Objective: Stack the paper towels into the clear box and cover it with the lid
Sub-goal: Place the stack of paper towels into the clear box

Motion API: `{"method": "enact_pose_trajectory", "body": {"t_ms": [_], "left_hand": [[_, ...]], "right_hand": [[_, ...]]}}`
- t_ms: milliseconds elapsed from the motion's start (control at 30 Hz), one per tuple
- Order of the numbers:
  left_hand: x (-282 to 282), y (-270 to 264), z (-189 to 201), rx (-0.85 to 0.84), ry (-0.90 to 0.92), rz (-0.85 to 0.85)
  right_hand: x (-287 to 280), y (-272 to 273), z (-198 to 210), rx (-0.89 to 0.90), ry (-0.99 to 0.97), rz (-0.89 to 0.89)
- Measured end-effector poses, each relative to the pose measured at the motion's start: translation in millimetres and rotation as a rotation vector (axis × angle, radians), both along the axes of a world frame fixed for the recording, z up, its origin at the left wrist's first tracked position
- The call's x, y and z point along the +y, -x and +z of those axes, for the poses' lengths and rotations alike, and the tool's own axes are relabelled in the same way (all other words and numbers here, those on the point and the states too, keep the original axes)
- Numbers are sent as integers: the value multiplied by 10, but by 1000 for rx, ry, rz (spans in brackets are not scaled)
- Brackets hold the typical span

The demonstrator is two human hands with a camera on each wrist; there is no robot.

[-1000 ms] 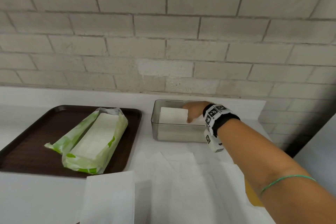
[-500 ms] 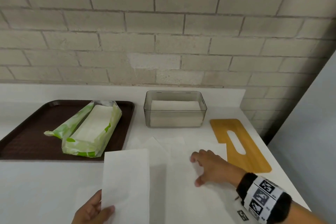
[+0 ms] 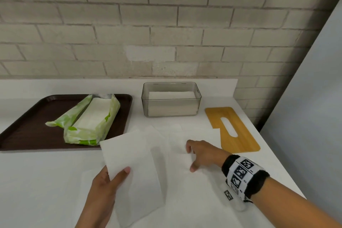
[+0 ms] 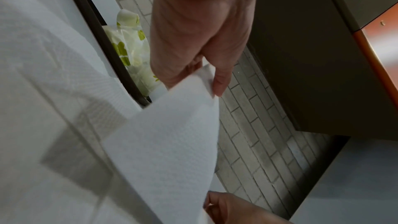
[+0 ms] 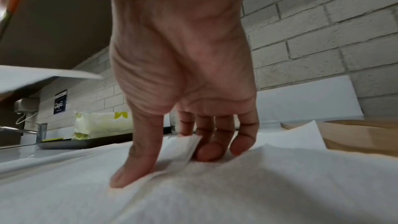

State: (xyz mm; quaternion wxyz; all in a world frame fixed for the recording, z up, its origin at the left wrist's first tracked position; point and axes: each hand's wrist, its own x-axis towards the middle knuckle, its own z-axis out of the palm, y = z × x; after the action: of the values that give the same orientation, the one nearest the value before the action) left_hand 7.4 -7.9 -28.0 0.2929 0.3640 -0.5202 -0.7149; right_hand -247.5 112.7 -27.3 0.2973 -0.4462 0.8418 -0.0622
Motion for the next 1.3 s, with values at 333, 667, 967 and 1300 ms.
{"method": "enact_pose_trajectory", "body": {"t_ms": [333, 667, 967, 1300], "left_hand": [[-57, -63, 177, 37, -35, 33], [232, 165, 406, 165, -221, -75], [189, -80, 326, 55, -173, 28], [-200, -945, 187, 80, -202, 306]], "right_hand": [[174, -152, 683, -884, 678, -91], [-586, -971, 488, -22, 980, -331], [-812, -1114, 419, -253, 962, -367], [-1110, -704, -86, -532, 275, -611]]}}
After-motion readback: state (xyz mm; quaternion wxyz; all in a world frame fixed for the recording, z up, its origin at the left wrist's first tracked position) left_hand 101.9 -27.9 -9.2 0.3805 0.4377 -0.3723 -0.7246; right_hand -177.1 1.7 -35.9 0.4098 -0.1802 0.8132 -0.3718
